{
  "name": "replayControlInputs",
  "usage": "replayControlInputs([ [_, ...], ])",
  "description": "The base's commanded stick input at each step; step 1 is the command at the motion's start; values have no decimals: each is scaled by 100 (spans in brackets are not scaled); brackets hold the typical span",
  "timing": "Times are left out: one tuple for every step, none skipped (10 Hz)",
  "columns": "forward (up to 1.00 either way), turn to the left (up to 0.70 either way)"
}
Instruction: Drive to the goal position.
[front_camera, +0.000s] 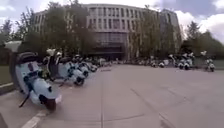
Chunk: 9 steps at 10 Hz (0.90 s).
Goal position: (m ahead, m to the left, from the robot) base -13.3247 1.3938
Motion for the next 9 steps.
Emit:
replayControlInputs([
  [70, 0],
  [70, 0],
  [70, 0],
  [70, 0],
  [70, 0],
  [70, 0],
  [70, 0],
  [70, -19],
  [70, -34],
])
